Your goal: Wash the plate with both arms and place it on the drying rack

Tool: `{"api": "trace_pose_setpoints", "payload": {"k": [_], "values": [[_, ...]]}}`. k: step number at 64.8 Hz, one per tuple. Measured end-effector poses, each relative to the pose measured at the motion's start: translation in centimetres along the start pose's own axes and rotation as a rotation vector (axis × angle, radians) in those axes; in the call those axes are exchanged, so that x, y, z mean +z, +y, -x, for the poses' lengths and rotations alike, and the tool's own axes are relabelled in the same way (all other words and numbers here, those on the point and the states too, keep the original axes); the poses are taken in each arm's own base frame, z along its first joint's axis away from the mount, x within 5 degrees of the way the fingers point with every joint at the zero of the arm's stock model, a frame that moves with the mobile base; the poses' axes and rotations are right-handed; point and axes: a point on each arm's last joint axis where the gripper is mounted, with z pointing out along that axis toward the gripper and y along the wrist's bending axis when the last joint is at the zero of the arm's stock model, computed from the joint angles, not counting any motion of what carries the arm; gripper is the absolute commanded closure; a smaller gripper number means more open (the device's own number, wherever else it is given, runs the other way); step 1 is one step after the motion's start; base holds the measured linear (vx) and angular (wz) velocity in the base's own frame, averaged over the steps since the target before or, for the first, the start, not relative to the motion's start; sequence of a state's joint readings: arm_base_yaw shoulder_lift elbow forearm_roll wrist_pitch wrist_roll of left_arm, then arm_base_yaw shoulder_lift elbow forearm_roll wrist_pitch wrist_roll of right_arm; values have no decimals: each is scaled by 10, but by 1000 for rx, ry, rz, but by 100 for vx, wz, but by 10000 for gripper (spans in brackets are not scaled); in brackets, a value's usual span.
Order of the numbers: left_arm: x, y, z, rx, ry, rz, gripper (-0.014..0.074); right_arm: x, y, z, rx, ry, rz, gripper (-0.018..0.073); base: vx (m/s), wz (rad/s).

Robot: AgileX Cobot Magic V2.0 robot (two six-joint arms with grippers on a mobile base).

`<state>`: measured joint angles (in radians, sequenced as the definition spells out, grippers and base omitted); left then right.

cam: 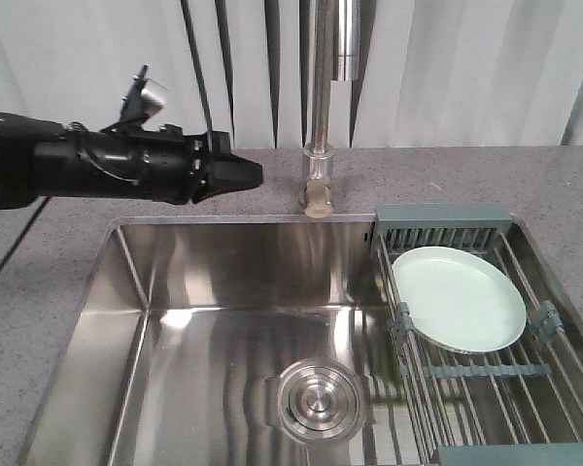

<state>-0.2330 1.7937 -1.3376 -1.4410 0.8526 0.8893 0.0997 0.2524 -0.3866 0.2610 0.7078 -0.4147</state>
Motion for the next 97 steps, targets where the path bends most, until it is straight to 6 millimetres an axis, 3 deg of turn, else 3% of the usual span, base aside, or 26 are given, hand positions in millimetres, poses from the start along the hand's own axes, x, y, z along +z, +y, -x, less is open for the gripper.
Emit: {"api": "trace_pose_setpoints", "payload": {"k": [18,36,45,60,78,97], "values": [[70,20,-12,-58,61,-22,586,0,0,0,0,-1,0,564,0,0],[114,47,-13,-141,44,-46,580,0,0,0,0,-1,0,564,0,0],[125,57,-8,-154,22,-53,576,0,0,0,0,-1,0,564,0,0],[137,56,1,-146,7,-83,576,0,0,0,0,-1,0,564,0,0],[137,44,20,-111,-44,-103,575,0,0,0,0,-1,0,564,0,0],[136,41,21,-110,-33,-129,575,0,0,0,0,-1,0,564,0,0]]}}
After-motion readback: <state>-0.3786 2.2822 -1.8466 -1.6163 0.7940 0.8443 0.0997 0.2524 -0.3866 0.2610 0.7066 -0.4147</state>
